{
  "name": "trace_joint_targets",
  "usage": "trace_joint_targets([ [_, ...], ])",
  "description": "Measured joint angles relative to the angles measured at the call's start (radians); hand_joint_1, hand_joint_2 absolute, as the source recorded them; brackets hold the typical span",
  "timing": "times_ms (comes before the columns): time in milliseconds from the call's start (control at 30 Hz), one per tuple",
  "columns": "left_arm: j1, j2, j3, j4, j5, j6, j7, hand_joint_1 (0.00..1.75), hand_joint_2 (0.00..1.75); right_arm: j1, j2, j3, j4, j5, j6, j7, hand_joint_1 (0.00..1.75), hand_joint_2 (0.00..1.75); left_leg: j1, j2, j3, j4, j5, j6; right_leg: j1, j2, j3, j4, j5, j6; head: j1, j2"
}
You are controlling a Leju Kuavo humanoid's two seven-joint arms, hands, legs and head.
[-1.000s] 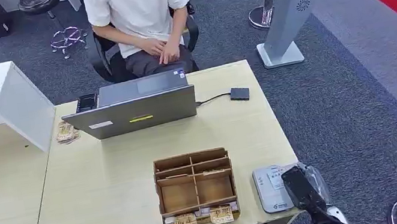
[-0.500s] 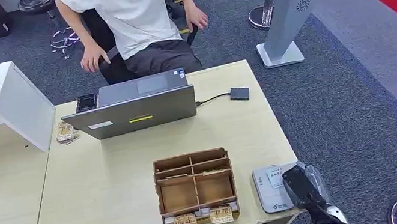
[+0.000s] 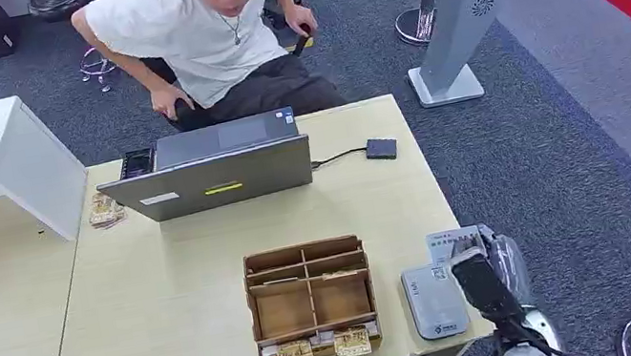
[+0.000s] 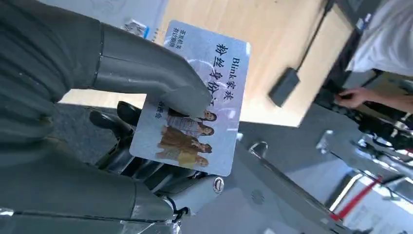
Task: Pass the card to the sensor for recognition and then transmit it.
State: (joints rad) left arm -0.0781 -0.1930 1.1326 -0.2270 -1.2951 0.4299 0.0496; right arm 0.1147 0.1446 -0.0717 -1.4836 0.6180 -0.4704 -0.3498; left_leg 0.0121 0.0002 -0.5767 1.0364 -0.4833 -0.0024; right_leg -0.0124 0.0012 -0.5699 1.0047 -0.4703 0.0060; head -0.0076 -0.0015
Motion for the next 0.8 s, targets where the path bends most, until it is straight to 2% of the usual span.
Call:
trace_joint_targets([
  [333, -0.001, 0.000, 0.000, 0.000, -0.006, -0.002, -0.003, 0.00, 0.00, -0.011, -0.019, 0.072, -0.083, 0.056, -0.066, 0.003, 1.75, 1.75, 0.000, 0.000, 0.000, 0.000, 0.000, 0.000, 0.000, 0.000, 0.000, 0.000, 0.000, 0.000, 0.000, 0.000],
  [500, -0.001, 0.000, 0.000, 0.000, -0.013, -0.002, -0.004, 0.00, 0.00, -0.026, -0.031, 0.110, -0.109, 0.106, -0.123, 0.004, 1.75, 1.75, 0.000, 0.000, 0.000, 0.000, 0.000, 0.000, 0.000, 0.000, 0.000, 0.000, 0.000, 0.000, 0.000, 0.000],
  [700, -0.001, 0.000, -0.002, 0.000, -0.026, -0.003, -0.004, 0.00, 0.00, -0.062, -0.044, 0.165, -0.120, 0.217, -0.198, 0.024, 1.75, 1.75, 0.000, 0.000, 0.000, 0.000, 0.000, 0.000, 0.000, 0.000, 0.000, 0.000, 0.000, 0.000, 0.000, 0.000],
  [800, -0.001, 0.000, -0.005, 0.000, -0.038, -0.008, 0.001, 0.00, 0.00, -0.091, -0.047, 0.188, -0.120, 0.314, -0.218, 0.031, 1.75, 1.75, 0.000, 0.000, 0.000, 0.000, 0.000, 0.000, 0.000, 0.000, 0.000, 0.000, 0.000, 0.000, 0.000, 0.000],
])
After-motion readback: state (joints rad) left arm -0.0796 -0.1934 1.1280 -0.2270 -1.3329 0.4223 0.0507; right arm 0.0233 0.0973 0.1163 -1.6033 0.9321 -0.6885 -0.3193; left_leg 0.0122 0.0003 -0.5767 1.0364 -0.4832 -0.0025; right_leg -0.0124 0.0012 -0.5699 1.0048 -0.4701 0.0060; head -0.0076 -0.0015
